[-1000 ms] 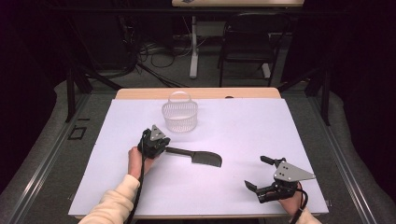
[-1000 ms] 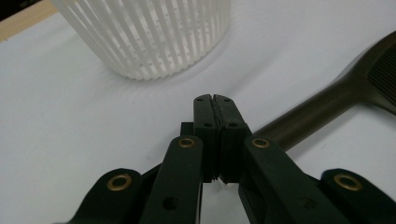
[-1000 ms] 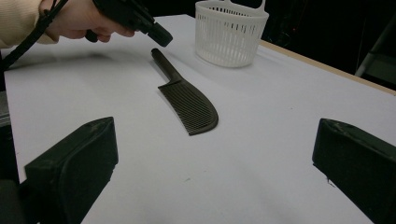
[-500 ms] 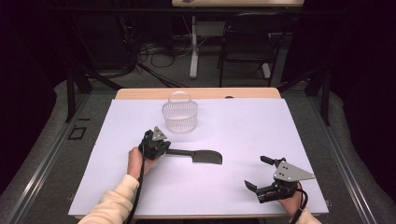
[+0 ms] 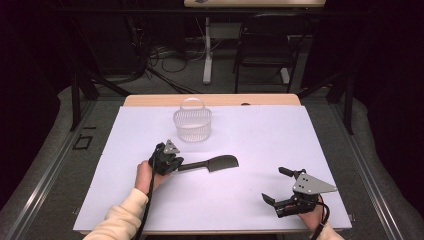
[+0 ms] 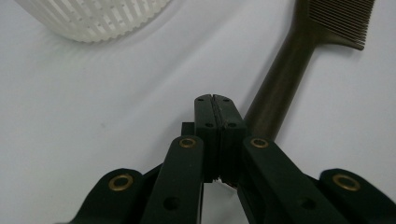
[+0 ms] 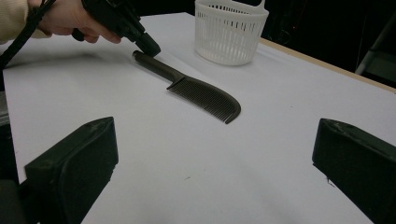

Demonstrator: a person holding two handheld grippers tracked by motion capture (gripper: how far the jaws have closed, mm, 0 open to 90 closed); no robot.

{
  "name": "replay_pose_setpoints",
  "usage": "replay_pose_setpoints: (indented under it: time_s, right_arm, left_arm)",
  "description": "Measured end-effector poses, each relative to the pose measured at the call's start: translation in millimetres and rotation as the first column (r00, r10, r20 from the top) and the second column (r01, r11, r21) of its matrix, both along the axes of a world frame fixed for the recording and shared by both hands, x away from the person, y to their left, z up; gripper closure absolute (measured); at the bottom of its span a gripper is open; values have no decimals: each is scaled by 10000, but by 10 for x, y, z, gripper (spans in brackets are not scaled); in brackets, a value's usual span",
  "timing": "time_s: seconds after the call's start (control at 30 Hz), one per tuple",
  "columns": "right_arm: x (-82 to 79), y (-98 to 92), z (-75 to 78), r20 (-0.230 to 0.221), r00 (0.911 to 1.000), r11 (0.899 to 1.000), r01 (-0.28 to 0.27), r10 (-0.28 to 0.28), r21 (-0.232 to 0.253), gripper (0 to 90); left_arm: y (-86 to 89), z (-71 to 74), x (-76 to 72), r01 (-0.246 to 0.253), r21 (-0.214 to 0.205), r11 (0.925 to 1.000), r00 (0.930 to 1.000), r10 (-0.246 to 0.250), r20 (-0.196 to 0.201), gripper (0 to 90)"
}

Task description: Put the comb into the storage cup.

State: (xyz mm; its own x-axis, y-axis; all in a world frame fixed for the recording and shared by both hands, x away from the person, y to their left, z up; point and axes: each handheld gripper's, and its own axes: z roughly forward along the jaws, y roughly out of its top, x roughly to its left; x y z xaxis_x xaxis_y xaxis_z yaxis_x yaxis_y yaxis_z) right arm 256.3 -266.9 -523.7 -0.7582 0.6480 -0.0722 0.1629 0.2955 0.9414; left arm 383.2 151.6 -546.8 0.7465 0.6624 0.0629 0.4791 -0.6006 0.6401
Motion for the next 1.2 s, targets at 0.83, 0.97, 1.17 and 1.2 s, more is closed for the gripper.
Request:
replay_pose_setpoints:
  time_s: [0.83, 0.97, 1.17, 1.2]
  right_arm:
    - [8, 10, -4, -23, 10000, 9999, -62, 62, -83, 0]
    - [10, 12, -6, -12, 10000, 10000, -50, 50, -52, 0]
    - [9, 10, -5, -22, 10000, 10000, -40, 39, -60, 0]
    - [11, 13, -6, -7, 10000, 10000, -46, 46, -56, 0]
  left_arm:
    - [-32, 4, -101, 120, 60, 9999, 9982, -116, -583, 880]
    - [-41, 21, -107, 51, -2, 10000, 9988, -51, -492, 844]
    - [1, 109, -108, -319, -87, 9995, 9994, 318, -97, 604]
    - [14, 133, -107, -308, -164, 9994, 9995, 308, -23, 551]
